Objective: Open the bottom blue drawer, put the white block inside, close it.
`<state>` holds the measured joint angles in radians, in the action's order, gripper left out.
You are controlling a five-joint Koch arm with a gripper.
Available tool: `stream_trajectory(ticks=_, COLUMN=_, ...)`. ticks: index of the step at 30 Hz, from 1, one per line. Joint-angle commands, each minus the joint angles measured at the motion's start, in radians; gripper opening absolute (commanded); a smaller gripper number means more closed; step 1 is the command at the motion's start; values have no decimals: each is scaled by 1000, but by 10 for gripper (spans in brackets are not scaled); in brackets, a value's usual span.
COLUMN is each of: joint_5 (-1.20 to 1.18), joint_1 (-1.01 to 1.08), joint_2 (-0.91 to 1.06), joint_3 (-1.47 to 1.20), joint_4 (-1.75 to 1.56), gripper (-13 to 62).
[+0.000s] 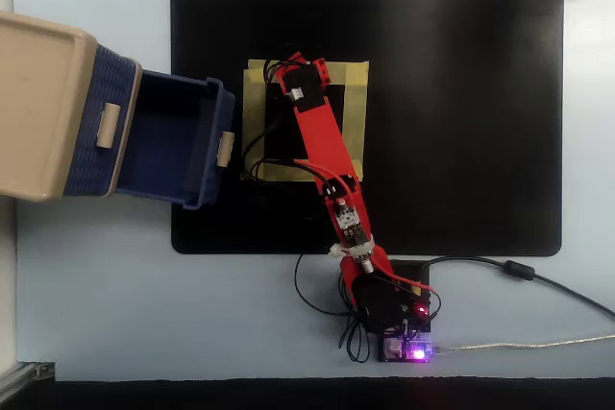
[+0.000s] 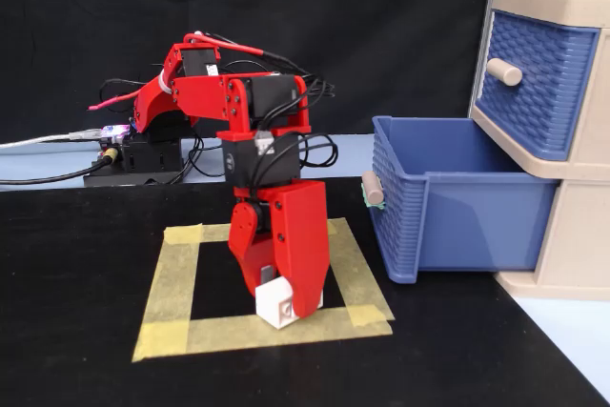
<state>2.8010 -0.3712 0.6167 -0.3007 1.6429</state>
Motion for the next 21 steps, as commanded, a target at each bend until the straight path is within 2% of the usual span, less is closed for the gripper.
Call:
stream_trajectory(ticks=1, joint_5=-54, joint_1=-12, joint_2=84, joint_3=0, joint_4=158, gripper=-81)
stream_trajectory(ticks=8, joint_5=-506, joint_1=-29, joint_2=603, joint_3=-2, joint_4=290, gripper=-81)
stream_trajectory(ticks=11, joint_5=-502, joint_1=-156, joint_2=709, joint_3=6, joint_4=278, gripper=-81)
stream_trajectory(ticks=16, joint_5=-232, joint_1=-551, joint_2=658, joint_3=55, joint_4=94, gripper=-79)
stream_trajectory(ticks=21, joint_5=-167, joint_1=-614, joint_2=541, joint_3=49, joint_4=-86, gripper=-76)
